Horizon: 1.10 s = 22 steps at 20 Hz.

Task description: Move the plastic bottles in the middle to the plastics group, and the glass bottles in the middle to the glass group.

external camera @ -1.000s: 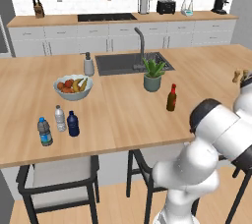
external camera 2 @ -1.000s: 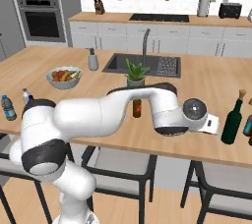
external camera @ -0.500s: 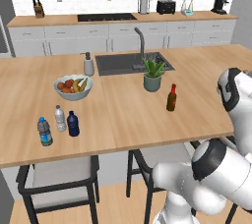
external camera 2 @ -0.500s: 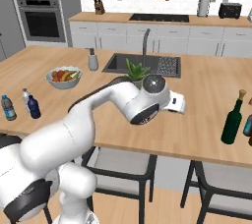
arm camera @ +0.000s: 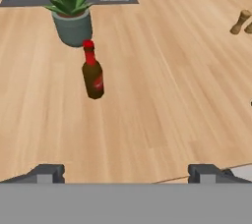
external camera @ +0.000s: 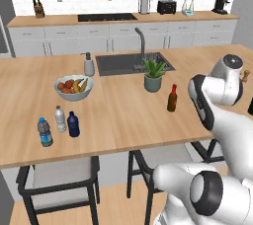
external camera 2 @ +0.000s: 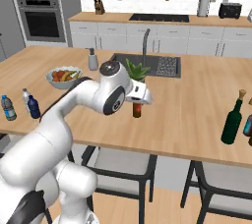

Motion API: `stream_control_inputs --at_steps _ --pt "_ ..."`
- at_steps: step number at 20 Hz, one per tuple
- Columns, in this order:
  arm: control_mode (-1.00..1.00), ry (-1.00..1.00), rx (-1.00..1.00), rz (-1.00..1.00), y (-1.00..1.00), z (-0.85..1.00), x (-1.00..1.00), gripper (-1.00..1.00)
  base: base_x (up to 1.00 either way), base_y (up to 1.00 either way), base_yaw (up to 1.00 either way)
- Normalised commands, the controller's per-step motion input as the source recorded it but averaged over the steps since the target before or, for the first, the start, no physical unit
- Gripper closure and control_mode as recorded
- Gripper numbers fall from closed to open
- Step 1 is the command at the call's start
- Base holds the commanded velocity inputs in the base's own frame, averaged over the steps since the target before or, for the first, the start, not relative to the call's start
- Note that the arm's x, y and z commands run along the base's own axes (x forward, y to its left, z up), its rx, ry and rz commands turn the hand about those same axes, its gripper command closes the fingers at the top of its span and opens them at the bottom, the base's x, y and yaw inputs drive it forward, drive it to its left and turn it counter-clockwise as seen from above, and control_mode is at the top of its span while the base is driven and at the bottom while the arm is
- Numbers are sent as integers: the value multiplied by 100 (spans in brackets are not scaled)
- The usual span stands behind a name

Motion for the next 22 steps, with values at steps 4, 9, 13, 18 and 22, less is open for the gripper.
stream_control_inputs --at_steps 4,9,13,18,22 --pt "-100 0 0 4 67 0 12 -100 0 0 0" --pt "-100 4 0 2 59 -5 68 -100 0 0 0" --pt "-100 0 0 0 27 -24 96 -100 0 0 0" --pt "-100 0 3 0 -24 -17 33 -100 0 0 0" --pt "-100 0 6 0 -37 0 10 -100 0 0 0"
